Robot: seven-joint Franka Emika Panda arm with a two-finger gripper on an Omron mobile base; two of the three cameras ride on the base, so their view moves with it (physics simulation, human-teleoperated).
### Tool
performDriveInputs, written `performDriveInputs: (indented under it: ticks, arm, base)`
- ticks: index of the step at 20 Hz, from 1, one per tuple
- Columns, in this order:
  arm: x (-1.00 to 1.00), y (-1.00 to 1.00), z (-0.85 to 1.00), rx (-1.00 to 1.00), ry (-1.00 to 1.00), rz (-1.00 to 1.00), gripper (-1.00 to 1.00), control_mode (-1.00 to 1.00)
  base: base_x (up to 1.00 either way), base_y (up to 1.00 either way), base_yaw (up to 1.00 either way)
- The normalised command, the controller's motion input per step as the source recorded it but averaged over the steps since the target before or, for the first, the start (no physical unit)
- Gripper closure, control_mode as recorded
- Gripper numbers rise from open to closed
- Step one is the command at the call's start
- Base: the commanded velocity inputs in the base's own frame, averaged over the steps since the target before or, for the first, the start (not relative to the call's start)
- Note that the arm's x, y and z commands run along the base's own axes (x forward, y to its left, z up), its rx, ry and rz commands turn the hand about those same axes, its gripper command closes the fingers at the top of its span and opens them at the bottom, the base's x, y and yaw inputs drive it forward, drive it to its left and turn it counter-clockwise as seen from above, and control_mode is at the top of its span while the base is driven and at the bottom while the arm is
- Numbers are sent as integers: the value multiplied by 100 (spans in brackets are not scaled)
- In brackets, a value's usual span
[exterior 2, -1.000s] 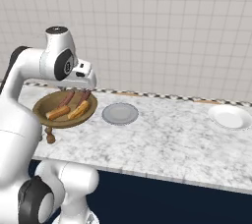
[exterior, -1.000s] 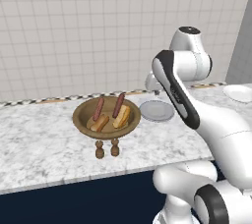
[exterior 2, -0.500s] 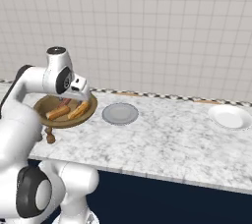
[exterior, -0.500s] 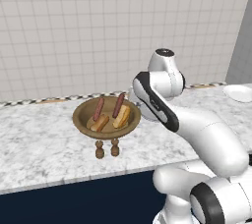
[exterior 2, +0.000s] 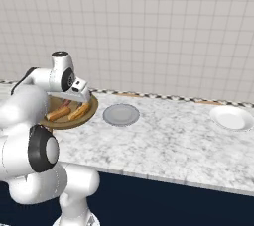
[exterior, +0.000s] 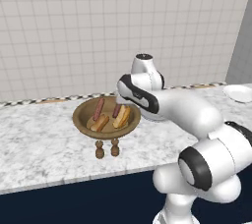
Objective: Place one bun and one sausage from the bowl on each plate.
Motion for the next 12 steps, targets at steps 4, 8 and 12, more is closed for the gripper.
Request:
performDriveInputs:
  ticks: [4, 8, 12]
  arm:
    - [14, 4, -33, 0, 3, -1, -100, -100]
    - [25, 20, -40, -3, 2, -3, -100, -100]
    - [37, 6, -51, -1, 4, -1, -100, -100]
  base:
    - [0, 0, 0]
    - [0, 0, 0]
    - [0, 0, 0]
